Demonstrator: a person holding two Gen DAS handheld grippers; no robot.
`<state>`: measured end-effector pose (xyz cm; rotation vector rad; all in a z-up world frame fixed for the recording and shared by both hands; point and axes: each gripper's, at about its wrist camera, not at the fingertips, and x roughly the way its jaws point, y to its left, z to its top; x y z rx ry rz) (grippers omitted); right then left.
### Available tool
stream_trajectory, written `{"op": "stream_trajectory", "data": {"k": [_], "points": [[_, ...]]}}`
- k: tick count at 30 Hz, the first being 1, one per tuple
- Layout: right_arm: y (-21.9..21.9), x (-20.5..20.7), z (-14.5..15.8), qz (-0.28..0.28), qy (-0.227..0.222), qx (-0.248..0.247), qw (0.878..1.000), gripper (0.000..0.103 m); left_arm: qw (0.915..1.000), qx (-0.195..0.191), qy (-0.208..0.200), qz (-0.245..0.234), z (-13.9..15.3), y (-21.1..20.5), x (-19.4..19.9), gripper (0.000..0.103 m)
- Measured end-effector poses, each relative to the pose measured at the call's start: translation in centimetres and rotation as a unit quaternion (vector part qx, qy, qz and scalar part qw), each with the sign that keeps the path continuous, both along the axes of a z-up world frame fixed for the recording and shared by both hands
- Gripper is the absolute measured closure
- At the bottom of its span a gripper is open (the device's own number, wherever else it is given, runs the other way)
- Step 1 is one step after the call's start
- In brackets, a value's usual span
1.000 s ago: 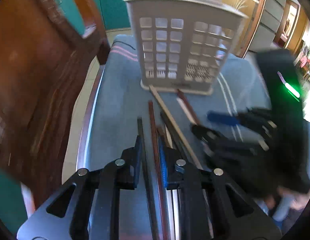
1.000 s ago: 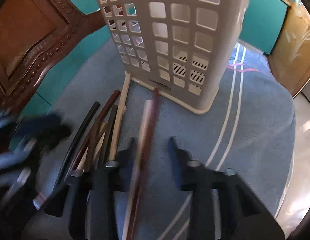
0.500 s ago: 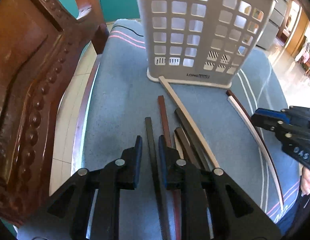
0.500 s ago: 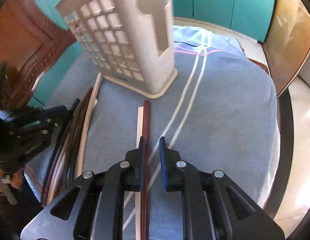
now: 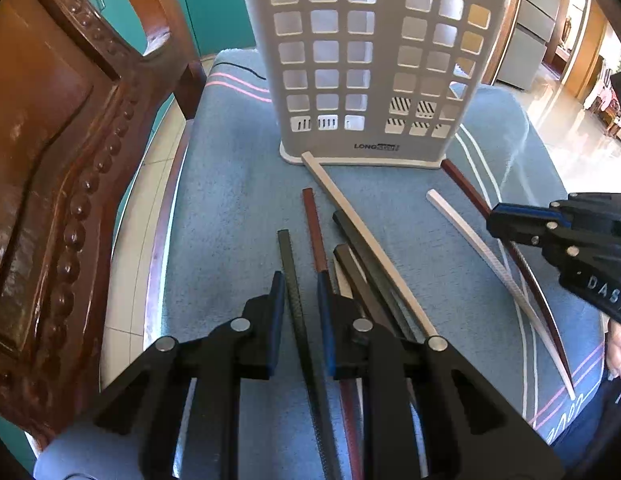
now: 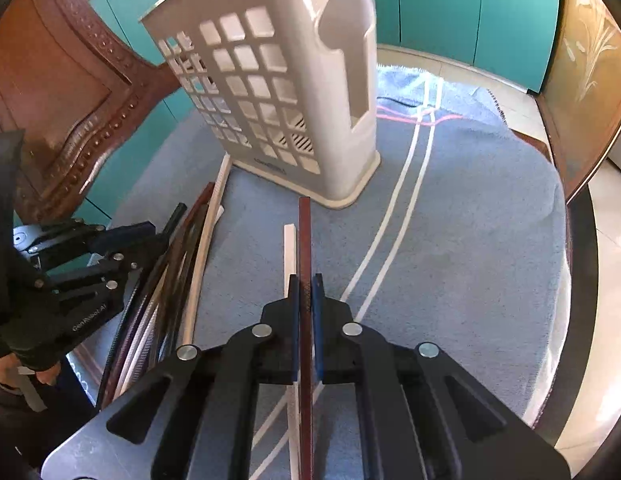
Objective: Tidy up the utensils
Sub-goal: 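Grasp a dark red chopstick with the right tool while the left tool grasps a black chopstick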
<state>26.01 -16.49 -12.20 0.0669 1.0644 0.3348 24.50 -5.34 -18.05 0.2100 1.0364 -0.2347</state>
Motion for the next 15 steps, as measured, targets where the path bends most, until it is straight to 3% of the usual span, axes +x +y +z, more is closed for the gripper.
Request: {"op": "stream_trajectory", "data": {"k": [6,15], "points": [[-1.2,0.1,-0.5,-0.028,0.013,-0.049,0.998,0.096,0.9999,-0.007,-0.003,0.010,1.6,1.0,-0.1,0.082],[0.2,-0.3,-1.0,-0.024,0.000,-0.076,0.997,0.089,0.9990,-0.016,0.035,0.020,-0.2,2.1,1.7,0.077]]}}
